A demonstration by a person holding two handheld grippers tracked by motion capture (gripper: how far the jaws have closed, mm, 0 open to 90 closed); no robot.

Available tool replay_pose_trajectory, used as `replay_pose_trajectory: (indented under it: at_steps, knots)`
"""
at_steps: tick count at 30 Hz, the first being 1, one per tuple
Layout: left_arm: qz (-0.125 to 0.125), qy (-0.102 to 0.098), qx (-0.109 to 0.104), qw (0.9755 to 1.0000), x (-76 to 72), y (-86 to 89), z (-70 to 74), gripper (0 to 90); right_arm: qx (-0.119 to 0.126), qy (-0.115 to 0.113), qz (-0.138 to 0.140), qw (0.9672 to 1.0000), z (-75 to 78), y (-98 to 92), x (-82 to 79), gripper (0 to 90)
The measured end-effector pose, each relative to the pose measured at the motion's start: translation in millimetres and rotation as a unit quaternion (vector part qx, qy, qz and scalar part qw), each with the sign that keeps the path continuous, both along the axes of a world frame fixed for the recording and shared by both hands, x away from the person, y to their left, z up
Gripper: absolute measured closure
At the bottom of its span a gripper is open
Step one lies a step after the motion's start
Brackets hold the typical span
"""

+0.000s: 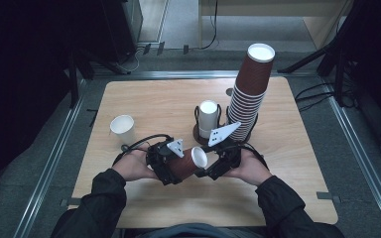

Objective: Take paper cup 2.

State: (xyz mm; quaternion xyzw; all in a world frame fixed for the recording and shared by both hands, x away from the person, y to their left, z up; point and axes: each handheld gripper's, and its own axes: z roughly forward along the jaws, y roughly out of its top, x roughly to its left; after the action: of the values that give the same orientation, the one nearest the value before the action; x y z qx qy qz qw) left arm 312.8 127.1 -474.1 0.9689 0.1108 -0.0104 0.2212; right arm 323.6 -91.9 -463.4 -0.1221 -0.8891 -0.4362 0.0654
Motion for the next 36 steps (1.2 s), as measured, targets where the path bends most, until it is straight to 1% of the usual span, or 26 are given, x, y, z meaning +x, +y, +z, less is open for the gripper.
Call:
replay_pose_trajectory:
  at_steps: [1, 3, 4, 7, 8, 9, 11, 12, 13, 15, 17, 19, 20, 22, 26, 27, 28, 29, 30, 31, 32, 34, 36]
  knots:
    - [-0.003, 0.003, 0.002, 1.0000, -0.7, -1.1, -0.7, 10.0, -0.001, -0.001, 0.002, 1.0000, -0.8, 1.9, 0.3, 14.0]
    - [-0.008, 0.008, 0.005, 0.9999, -2.0, -3.0, -2.8, 9.9, -0.007, 0.006, 0.008, 0.9999, -1.8, 5.3, -0.3, 14.0]
    - [-0.009, 0.010, 0.006, 0.9999, -2.7, -4.0, -4.0, 9.9, -0.010, 0.003, 0.011, 0.9999, -2.7, 7.1, -0.6, 14.0]
    - [-0.015, 0.011, 0.009, 0.9998, -4.0, -7.0, -5.7, 9.8, -0.019, 0.010, 0.020, 0.9996, -4.3, 12.3, -2.5, 14.1]
    - [-0.016, 0.012, 0.009, 0.9998, -4.2, -7.7, -6.0, 9.8, -0.020, 0.005, 0.024, 0.9995, -5.4, 14.0, -2.5, 14.1]
    - [-0.016, 0.012, 0.010, 0.9998, -4.5, -8.2, -6.0, 9.8, -0.026, 0.012, 0.025, 0.9993, -5.7, 15.0, -3.8, 14.6]
    - [-0.018, 0.012, 0.010, 0.9997, -5.1, -8.7, -6.1, 9.7, -0.031, 0.008, 0.031, 0.9990, -6.6, 16.0, -4.3, 17.7]
    - [-0.018, 0.011, 0.011, 0.9997, -5.3, -8.9, -6.3, 9.7, -0.033, 0.008, 0.034, 0.9988, -6.8, 16.1, -4.7, 20.9]
    - [-0.020, 0.010, 0.012, 0.9997, -5.2, -8.9, -6.3, 9.7, -0.033, 0.001, 0.036, 0.9988, -7.0, 16.0, -4.4, 21.1]
    - [-0.021, 0.010, 0.015, 0.9996, -5.9, -9.3, -6.5, 9.8, -0.039, 0.000, 0.040, 0.9985, -6.8, 16.9, -5.0, 21.6]
    - [-0.021, 0.014, 0.016, 0.9996, -5.9, -9.4, -6.7, 9.8, -0.046, 0.009, 0.038, 0.9982, -6.2, 17.3, -5.8, 21.8]
    - [-0.020, 0.013, 0.017, 0.9996, -6.6, -9.3, -6.6, 9.7, -0.046, 0.009, 0.041, 0.9981, -6.6, 17.3, -5.2, 21.9]
    - [-0.020, 0.014, 0.016, 0.9996, -7.1, -9.2, -6.4, 9.5, -0.047, 0.012, 0.040, 0.9980, -6.5, 17.2, -5.8, 21.9]
    - [-0.017, 0.012, 0.013, 0.9997, -8.1, -8.7, -5.7, 8.9, -0.043, 0.007, 0.042, 0.9982, -6.5, 17.0, -5.3, 21.8]
    - [-0.007, 0.013, -0.001, 0.9999, -7.6, -7.4, -3.5, 5.6, -0.036, 0.002, 0.044, 0.9984, -5.0, 15.4, -4.9, 21.5]
    - [-0.001, 0.014, -0.006, 0.9999, -6.9, -7.0, -2.6, 0.8, -0.037, 0.001, 0.042, 0.9984, -4.4, 14.6, -5.2, 21.5]
    - [0.003, 0.012, -0.011, 0.9999, -6.1, -5.9, -1.1, 0.0, -0.038, -0.004, 0.041, 0.9984, -4.1, 13.7, -4.8, 21.5]
    - [0.010, 0.008, -0.018, 0.9998, -5.6, -4.7, 0.2, 0.0, -0.040, 0.000, 0.040, 0.9984, -3.7, 12.5, -5.0, 21.5]
    - [0.018, 0.011, -0.023, 0.9995, -4.4, -3.1, 1.5, 0.0, -0.039, -0.003, 0.040, 0.9984, -3.9, 11.5, -4.5, 21.5]
    - [0.021, 0.014, -0.030, 0.9992, -3.2, -1.2, 2.3, 0.0, -0.040, -0.003, 0.039, 0.9984, -3.2, 10.1, -4.2, 21.5]
    - [0.024, 0.010, -0.034, 0.9991, -3.1, 0.6, 3.5, 0.0, -0.038, 0.000, 0.037, 0.9986, -2.9, 9.1, -4.0, 21.5]
    - [0.027, 0.011, -0.041, 0.9987, -2.3, 3.6, 5.1, 0.0, -0.036, -0.003, 0.032, 0.9989, -2.0, 6.1, -2.6, 21.5]
    - [0.030, 0.016, -0.052, 0.9981, -2.0, 6.0, 5.9, 0.0, -0.034, -0.003, 0.027, 0.9990, -1.5, 3.4, -1.7, 21.4]
